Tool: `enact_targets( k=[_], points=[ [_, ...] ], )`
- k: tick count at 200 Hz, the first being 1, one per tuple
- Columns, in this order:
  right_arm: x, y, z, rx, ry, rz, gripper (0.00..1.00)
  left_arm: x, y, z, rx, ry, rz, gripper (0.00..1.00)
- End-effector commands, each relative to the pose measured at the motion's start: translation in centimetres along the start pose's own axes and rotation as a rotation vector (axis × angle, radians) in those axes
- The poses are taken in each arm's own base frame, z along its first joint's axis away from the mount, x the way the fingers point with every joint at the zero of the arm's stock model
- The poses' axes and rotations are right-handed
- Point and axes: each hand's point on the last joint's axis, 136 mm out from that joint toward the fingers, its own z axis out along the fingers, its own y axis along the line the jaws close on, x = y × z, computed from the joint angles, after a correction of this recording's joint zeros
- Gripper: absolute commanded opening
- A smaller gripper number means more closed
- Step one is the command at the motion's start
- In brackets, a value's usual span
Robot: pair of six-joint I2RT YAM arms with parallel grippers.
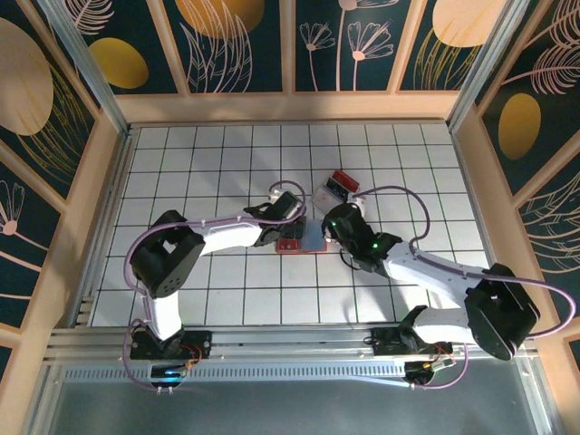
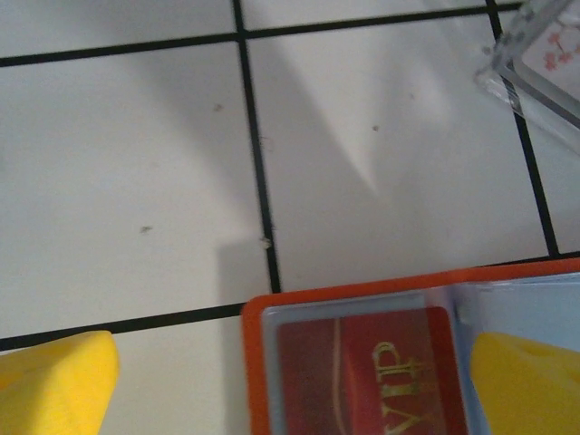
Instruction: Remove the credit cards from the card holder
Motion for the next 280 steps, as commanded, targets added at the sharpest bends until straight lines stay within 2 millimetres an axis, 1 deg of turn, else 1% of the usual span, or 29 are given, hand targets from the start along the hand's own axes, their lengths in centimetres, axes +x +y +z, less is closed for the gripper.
enact_targets(
  k=[1, 19, 48, 64, 82, 113, 135, 154, 192, 219, 241, 256, 280],
  points=[
    [-0.7, 0.4, -0.5, -0.071, -0.011, 0.073, 0.18, 0.8, -0.7, 0.6, -0.025, 0.031, 0.057, 0.99],
    [-0.8, 0.2, -0.5, -0.081, -0.005, 0.092, 0.15, 1.2, -1.1, 1.1, -0.032, 0.044, 0.073, 0.99],
    [-0.9, 0.0, -0.3, -0.08, 0.002, 0.101, 0.13, 1.7, -0.5, 1.8, -0.077, 0.063, 0.087, 0.99],
    [-0.9, 0.4, 0.0, -0.092, 0.013, 0.103, 0.13, 1.7, -0.2, 1.9, -0.092, 0.066, 0.085, 0.99],
    [-0.6, 0.9, 0.4, -0.106, 0.034, 0.103, 0.09, 1.0, -0.2, 1.2, -0.087, 0.041, 0.071, 0.99],
    [-0.2, 1.8, 1.3, -0.122, 0.071, 0.098, 0.04, -0.7, -0.4, -0.9, -0.057, -0.017, 0.037, 0.99],
    [-0.3, 2.3, 1.8, -0.125, 0.085, 0.091, 0.02, -1.2, -0.2, -2.0, -0.043, -0.044, 0.012, 0.99],
    [-0.4, 2.7, 2.1, -0.127, 0.091, 0.088, 0.01, -1.3, -0.1, -2.3, -0.036, -0.053, 0.002, 0.99],
    [-0.8, 3.1, 2.3, -0.123, 0.091, 0.082, 0.0, -1.0, -0.3, -2.0, -0.028, -0.046, 0.003, 0.99],
    [-1.1, 3.7, 2.3, -0.147, 0.091, 0.088, 0.0, -0.5, -0.4, -1.3, -0.029, -0.027, 0.008, 0.99],
    [-1.0, 4.0, 2.3, -0.165, 0.103, 0.095, 0.0, 0.2, -0.5, -0.5, -0.029, -0.007, 0.013, 0.99],
    [-0.5, 3.7, 2.4, -0.161, 0.116, 0.099, 0.0, 0.6, -0.7, 0.0, -0.017, 0.009, 0.013, 0.99],
    [0.4, 2.8, 2.6, -0.145, 0.141, 0.119, 0.0, 1.2, -1.3, 0.8, 0.005, 0.032, 0.02, 0.99]
  ],
)
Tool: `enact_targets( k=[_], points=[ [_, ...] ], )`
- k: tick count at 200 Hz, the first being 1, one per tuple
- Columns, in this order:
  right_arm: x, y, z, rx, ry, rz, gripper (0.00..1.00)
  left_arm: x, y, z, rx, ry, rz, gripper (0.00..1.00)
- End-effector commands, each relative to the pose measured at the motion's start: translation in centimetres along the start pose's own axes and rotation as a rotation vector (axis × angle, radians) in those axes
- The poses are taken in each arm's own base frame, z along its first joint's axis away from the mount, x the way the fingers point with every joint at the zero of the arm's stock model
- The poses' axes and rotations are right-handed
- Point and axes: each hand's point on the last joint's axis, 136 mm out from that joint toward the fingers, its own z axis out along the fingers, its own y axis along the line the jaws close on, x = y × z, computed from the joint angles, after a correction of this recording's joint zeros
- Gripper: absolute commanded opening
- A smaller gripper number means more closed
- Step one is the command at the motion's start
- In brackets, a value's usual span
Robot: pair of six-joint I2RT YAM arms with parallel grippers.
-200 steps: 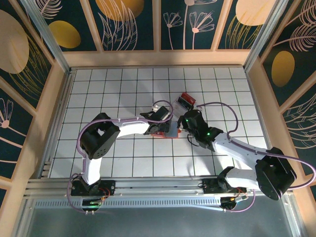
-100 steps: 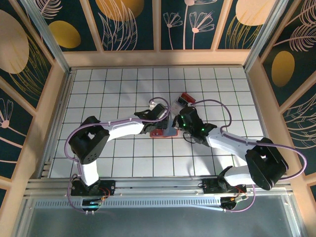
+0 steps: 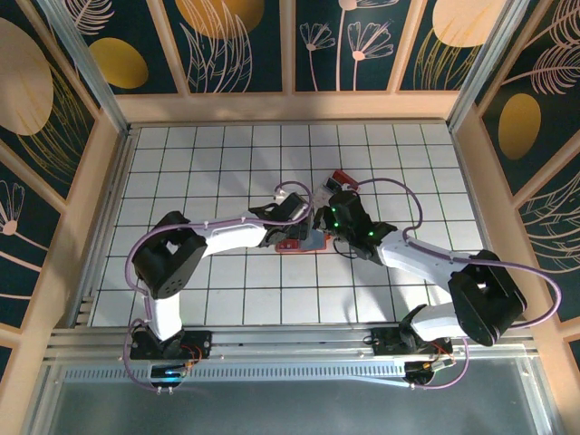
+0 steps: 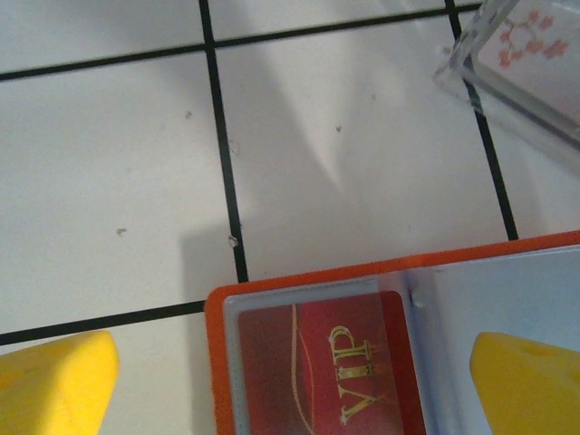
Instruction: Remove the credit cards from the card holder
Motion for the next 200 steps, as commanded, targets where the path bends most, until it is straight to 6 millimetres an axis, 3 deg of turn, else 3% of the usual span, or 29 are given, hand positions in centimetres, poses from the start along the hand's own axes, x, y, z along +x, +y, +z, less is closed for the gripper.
enact_targets(
  k=[1, 69, 152, 200],
  points=[
    [0.2, -0.3, 0.3, -0.008, 0.012, 0.033, 0.0, 1.2, -0.5, 1.3, 0.02, 0.039, -0.003, 0.99],
    [2.0, -1.3, 2.2, -0.017, 0.084, 0.062, 0.0, 2.3, -0.2, 1.7, 0.017, 0.064, -0.007, 0.99],
    [5.0, -5.2, 5.5, 0.07, 0.182, 0.123, 0.0, 1.2, 0.0, 0.2, 0.032, 0.031, -0.044, 0.99],
    [5.9, -7.1, 5.9, 0.135, 0.207, 0.136, 0.0, 0.5, 0.8, -1.4, 0.102, 0.011, -0.153, 0.99]
  ],
)
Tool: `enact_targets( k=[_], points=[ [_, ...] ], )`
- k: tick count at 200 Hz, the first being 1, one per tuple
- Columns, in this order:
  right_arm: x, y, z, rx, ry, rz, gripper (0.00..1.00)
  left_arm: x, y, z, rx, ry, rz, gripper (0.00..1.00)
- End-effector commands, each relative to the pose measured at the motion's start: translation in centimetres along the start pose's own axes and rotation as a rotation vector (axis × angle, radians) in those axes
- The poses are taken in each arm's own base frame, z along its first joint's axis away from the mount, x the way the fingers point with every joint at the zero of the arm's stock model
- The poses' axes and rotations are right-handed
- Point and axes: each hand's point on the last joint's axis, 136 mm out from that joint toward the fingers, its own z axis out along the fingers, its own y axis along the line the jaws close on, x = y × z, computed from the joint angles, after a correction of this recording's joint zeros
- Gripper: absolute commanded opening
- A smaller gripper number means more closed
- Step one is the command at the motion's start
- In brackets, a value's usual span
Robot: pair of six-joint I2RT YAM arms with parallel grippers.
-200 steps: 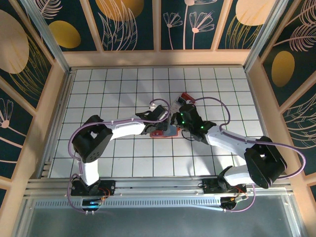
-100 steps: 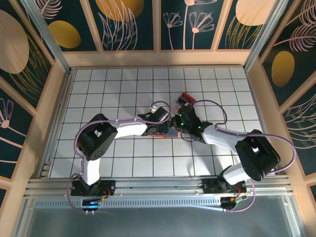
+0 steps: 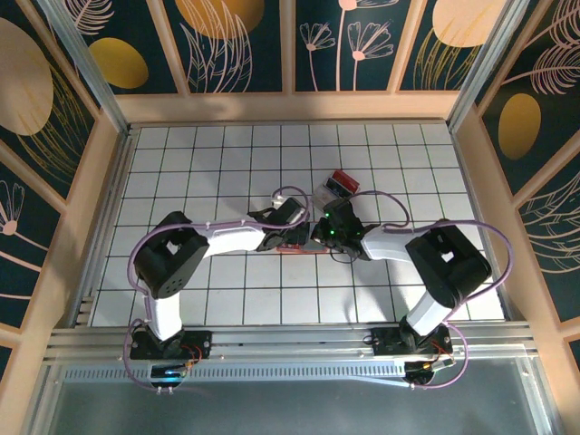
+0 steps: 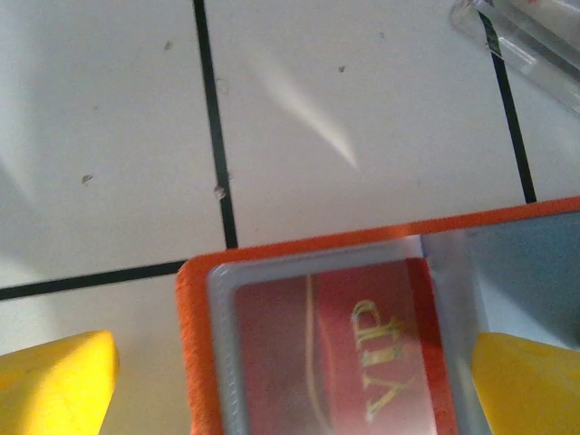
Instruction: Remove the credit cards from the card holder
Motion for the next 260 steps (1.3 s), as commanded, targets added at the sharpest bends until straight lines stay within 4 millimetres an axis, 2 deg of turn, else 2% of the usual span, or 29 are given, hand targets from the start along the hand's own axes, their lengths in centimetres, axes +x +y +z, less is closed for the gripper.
enact_targets(
  k=[1, 16, 26, 33, 62, 89, 136, 168, 207, 221, 260],
  points=[
    [0.4, -1.8, 0.4, 0.05, 0.012, 0.029, 0.0, -1.1, 0.3, -1.6, 0.065, -0.024, -0.1, 0.99],
    [0.3, -2.0, 0.3, 0.057, 0.01, 0.031, 0.0, -1.4, 0.8, -2.1, 0.118, -0.022, -0.18, 0.99],
    [0.3, -2.1, 0.2, 0.06, 0.008, 0.032, 0.0, -0.2, 2.1, -1.6, 0.132, 0.006, -0.226, 0.98],
    [0.3, -2.1, 0.2, 0.059, 0.007, 0.031, 0.0, -0.8, 2.1, -2.4, 0.172, -0.013, -0.257, 0.96],
    [0.1, -1.7, 0.1, 0.049, 0.007, 0.025, 0.0, -0.7, 2.1, -2.6, 0.246, 0.002, -0.301, 0.9],
    [0.0, -1.4, 0.0, 0.039, 0.006, 0.019, 0.0, -0.4, 1.2, -2.3, 0.31, 0.019, -0.325, 0.73],
    [-0.6, -0.3, -0.4, 0.017, -0.001, -0.007, 0.0, 0.0, 1.4, -1.3, 0.322, 0.035, -0.338, 0.46],
    [-0.7, 0.1, -0.3, 0.012, -0.001, -0.013, 0.0, 0.0, 1.2, -1.3, 0.341, 0.037, -0.345, 0.27],
    [-1.0, 0.8, -0.7, -0.01, -0.001, -0.023, 0.0, 0.2, 1.3, -1.2, 0.333, 0.038, -0.336, 0.25],
    [-1.3, 1.4, -1.2, -0.018, -0.012, -0.037, 0.0, 0.1, 1.2, -1.3, 0.337, 0.038, -0.335, 0.22],
    [-2.5, 3.0, -2.6, -0.027, -0.047, -0.073, 0.0, 0.1, 1.1, -1.3, 0.344, 0.039, -0.333, 0.22]
  ],
)
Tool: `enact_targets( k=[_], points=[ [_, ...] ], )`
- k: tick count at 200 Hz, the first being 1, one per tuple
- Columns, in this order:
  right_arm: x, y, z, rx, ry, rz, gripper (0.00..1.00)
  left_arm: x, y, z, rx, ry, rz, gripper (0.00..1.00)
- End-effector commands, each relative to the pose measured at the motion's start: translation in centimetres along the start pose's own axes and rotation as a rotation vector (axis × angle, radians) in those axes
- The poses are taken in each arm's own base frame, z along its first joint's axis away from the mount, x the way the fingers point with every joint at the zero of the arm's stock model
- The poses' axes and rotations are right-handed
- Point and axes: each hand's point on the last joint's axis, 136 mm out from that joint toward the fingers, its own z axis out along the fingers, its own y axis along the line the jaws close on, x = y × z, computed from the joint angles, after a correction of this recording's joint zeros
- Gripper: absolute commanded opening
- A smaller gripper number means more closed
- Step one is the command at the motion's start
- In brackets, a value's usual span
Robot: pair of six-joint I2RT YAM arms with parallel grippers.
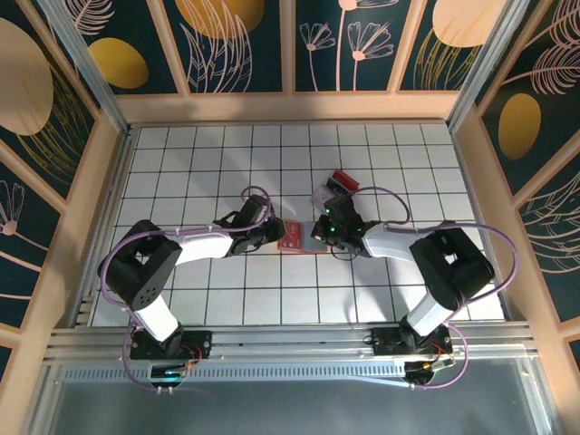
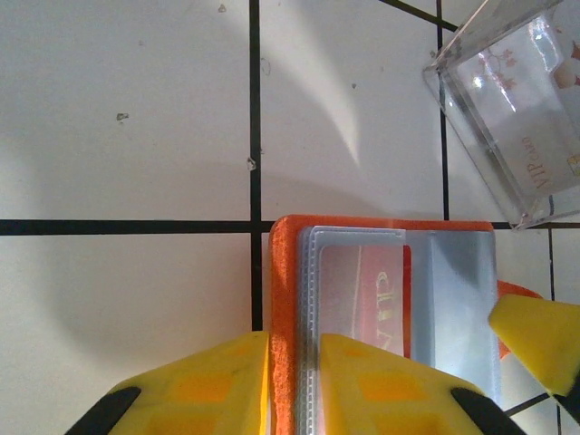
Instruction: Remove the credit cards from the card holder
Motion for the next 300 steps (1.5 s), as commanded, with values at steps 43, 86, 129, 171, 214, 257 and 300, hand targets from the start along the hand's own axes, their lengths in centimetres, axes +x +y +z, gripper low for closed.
enact_targets(
  k=[43, 86, 129, 171, 214, 257, 300],
  points=[
    [-1.9, 3.9, -1.9, -0.054, -0.05, -0.081, 0.0, 0.2, -0.1, 0.2, 0.015, 0.011, 0.002, 0.22],
    [0.1, 5.8, -0.5, -0.151, 0.031, -0.082, 0.03, 0.2, 0.3, 0.2, 0.001, 0.01, -0.002, 0.22],
    [1.6, 5.6, 0.6, -0.174, 0.088, -0.072, 0.08, 0.3, 0.5, 0.3, -0.005, 0.013, -0.005, 0.22],
    [2.9, 4.7, 1.6, -0.148, 0.133, -0.073, 0.18, 0.3, 0.7, 0.3, -0.014, 0.009, -0.01, 0.23],
    [3.5, 3.9, 1.8, -0.129, 0.147, -0.074, 0.27, 0.2, 0.7, 0.2, -0.021, 0.008, -0.01, 0.23],
    [3.9, 3.1, 1.9, -0.108, 0.154, -0.073, 0.33, 0.2, 0.5, 0.2, -0.017, 0.009, -0.012, 0.23],
    [4.2, 3.4, 2.5, -0.125, 0.17, -0.079, 0.33, 0.8, 1.3, 0.9, -0.04, 0.032, -0.011, 0.23]
  ],
)
